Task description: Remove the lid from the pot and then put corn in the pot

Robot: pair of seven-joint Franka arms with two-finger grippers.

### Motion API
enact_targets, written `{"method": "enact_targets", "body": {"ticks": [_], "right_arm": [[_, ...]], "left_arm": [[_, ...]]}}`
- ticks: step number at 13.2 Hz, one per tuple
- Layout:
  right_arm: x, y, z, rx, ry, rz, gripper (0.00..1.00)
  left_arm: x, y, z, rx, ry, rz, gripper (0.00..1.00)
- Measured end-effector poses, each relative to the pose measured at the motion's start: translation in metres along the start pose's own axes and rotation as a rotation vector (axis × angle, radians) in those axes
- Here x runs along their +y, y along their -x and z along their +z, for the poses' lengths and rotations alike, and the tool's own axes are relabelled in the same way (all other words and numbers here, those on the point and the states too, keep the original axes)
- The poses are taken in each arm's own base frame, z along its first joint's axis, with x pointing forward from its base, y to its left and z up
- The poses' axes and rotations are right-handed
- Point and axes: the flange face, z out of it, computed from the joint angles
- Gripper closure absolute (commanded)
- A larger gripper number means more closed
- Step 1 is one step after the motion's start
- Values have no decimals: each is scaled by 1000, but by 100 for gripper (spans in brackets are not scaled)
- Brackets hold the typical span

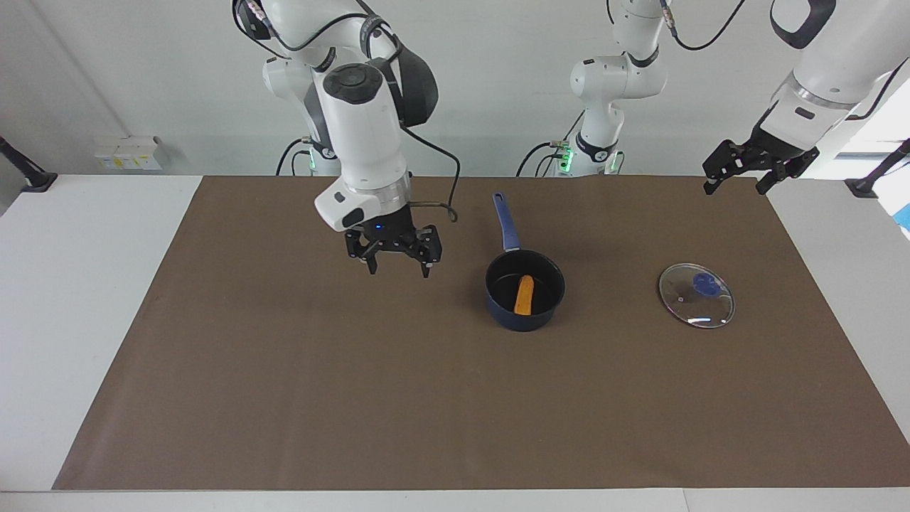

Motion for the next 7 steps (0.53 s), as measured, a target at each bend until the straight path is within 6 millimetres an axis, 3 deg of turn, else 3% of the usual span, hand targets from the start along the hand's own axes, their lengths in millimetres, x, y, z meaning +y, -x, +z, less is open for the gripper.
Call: {"method": "enact_targets", "body": {"ticks": [3,7], "right_arm": [[35,-4,-33,4,25,40,0],[62,26,-106,-10,68,67,0]], "left_arm": [[0,0,0,0,0,0,0],[0,0,0,0,0,0,0]]}}
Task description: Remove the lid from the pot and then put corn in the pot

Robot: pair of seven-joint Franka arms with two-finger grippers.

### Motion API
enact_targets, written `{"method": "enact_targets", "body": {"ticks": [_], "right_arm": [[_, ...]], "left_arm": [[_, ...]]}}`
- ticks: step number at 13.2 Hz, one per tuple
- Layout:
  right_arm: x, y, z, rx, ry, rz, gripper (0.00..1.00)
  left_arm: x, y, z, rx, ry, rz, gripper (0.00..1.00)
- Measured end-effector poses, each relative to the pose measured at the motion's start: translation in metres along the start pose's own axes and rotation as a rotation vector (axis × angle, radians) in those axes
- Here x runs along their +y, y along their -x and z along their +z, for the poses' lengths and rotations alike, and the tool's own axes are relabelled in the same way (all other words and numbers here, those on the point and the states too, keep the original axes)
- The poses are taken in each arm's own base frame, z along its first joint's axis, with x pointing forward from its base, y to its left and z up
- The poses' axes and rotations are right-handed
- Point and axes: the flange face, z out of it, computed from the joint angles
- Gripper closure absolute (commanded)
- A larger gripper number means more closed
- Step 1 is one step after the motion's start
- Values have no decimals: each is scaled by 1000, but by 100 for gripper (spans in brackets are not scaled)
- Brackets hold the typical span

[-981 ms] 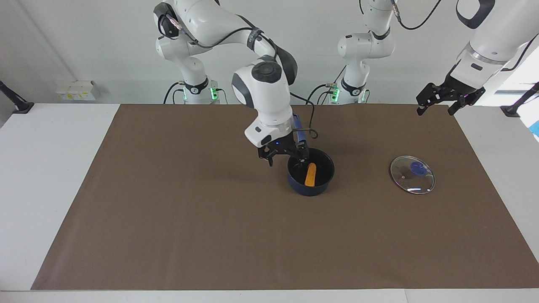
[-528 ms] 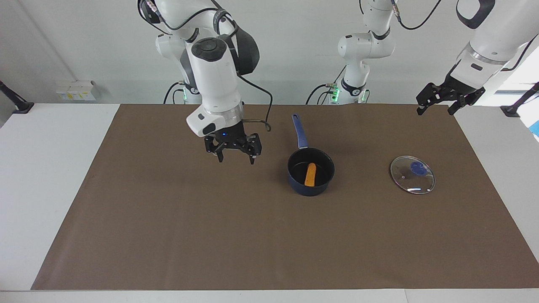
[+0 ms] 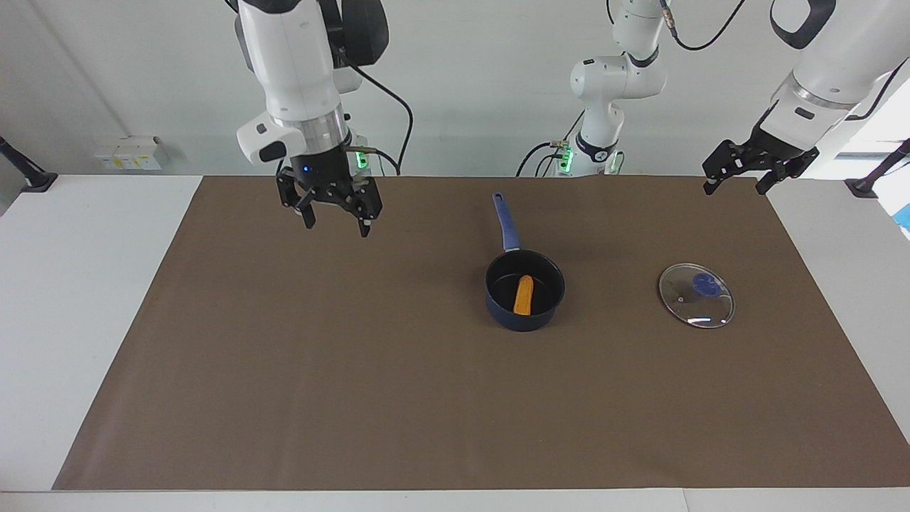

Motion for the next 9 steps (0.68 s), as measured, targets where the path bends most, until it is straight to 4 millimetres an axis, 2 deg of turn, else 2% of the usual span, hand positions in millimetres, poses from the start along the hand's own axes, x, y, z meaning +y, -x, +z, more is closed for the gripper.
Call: {"method": "enact_targets", "body": {"ticks": [3,5,9], "right_arm": [[16,25,-40,-23,-4,17,0],[38,34,-60,-46,-8,53,0],[113,35,-90,-100,-50,175,0]], "left_arm": [[0,1,-1,1,0,0,0],[0,1,0,-2,0,0,0],[0,2,1,-4,0,0,0]]}}
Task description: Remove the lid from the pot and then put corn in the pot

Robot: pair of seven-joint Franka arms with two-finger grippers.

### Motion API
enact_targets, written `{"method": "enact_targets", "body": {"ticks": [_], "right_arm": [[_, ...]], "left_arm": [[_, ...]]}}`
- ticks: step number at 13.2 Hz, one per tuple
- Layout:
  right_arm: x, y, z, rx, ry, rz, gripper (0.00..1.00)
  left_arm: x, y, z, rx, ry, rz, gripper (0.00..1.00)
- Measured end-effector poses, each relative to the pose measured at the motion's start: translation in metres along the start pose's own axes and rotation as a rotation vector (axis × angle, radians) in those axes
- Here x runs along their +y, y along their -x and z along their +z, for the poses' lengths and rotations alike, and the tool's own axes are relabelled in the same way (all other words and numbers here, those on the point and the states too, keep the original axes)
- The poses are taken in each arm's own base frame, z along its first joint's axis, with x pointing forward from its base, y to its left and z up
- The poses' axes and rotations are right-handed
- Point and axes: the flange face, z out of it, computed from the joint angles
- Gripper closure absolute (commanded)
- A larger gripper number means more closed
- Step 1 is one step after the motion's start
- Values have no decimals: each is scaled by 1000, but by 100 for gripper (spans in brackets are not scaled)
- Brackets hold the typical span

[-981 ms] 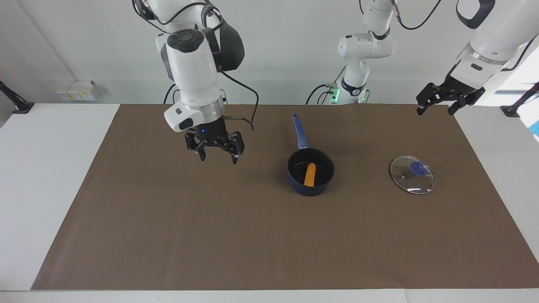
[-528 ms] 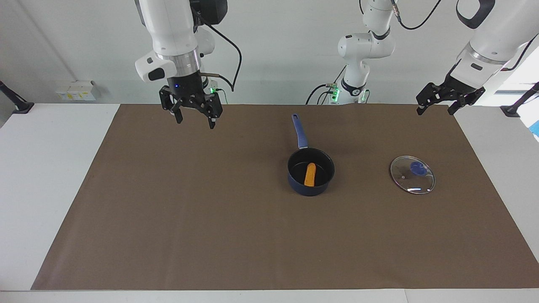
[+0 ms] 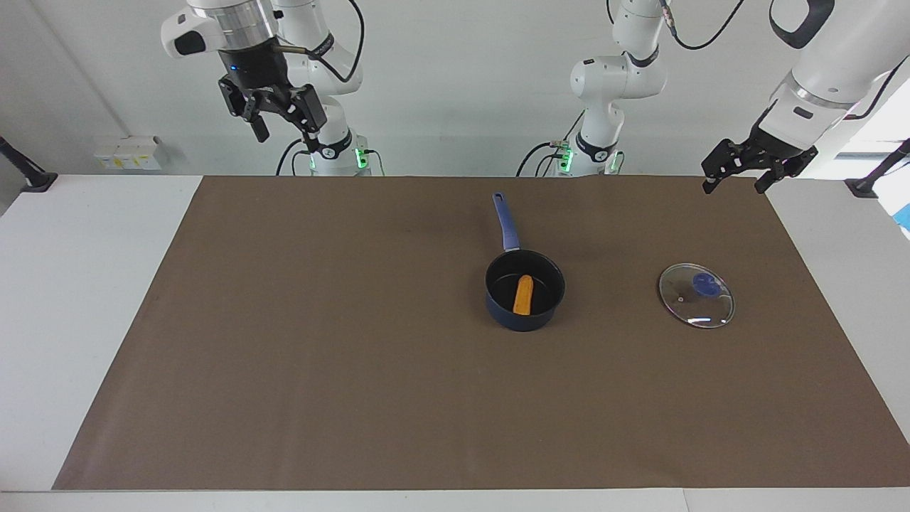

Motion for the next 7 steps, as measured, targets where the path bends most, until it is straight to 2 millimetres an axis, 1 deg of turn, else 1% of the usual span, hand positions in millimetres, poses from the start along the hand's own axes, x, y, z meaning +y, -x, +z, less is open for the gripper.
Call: {"method": "enact_targets", "body": {"ticks": [2,4,5,7], "right_arm": [[34,-5,-9,-19,7,-15,0],[66,-13,-11,-32,9,-56,0],[77,-17,-7,-41,10,-84,0],[89,-22,5,-61,29,-152,0]], "left_arm": [[0,0,0,0,0,0,0],[0,0,0,0,0,0,0],[0,0,0,0,0,0,0],[0,0,0,0,0,0,0]]}}
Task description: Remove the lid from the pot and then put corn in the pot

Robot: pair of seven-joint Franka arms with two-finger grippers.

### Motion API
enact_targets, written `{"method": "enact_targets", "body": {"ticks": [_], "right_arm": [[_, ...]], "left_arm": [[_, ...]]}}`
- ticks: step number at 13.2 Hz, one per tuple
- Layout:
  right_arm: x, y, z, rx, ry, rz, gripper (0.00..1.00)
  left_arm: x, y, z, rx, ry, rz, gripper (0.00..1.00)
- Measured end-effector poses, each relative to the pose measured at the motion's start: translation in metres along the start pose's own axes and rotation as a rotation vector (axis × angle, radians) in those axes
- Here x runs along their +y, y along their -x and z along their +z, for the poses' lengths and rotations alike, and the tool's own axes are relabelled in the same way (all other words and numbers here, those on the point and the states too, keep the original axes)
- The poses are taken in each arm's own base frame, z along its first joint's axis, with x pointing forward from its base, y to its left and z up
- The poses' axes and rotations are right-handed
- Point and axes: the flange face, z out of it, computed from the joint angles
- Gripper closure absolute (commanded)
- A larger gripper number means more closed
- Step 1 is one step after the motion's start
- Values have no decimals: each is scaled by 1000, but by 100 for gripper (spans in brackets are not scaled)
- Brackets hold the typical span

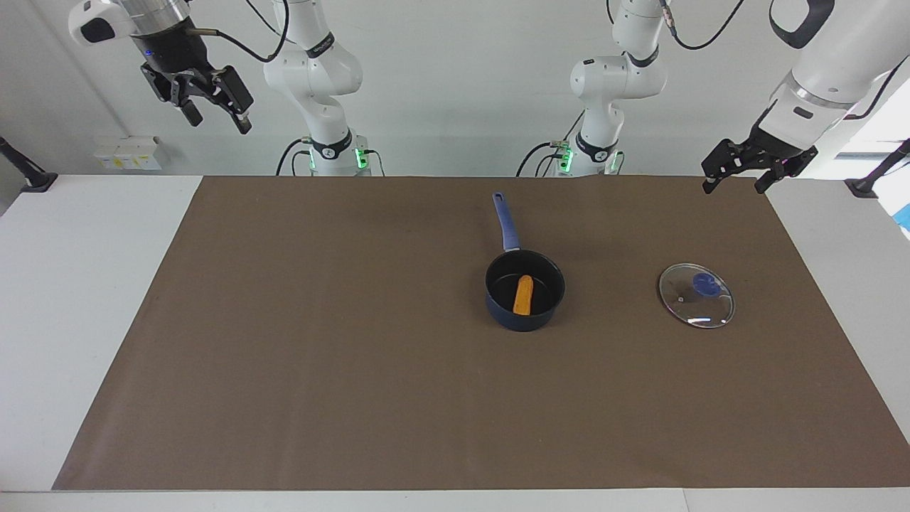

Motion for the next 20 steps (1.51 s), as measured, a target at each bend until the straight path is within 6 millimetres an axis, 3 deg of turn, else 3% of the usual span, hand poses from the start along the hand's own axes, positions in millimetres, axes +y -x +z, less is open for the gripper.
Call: {"method": "enact_targets", "body": {"ticks": [4,9,16,20], "right_arm": [[-2,-13,25,21,25,-63,0],[-40,-9,37,30,33,-133,0],[-2,-20,35,47,36,-125,0],[-3,-24,37,61,45,-145,0]], "left_arm": [[0,0,0,0,0,0,0],[0,0,0,0,0,1,0],[0,0,0,1,0,1,0],[0,3,-5,9,0,1,0]]}}
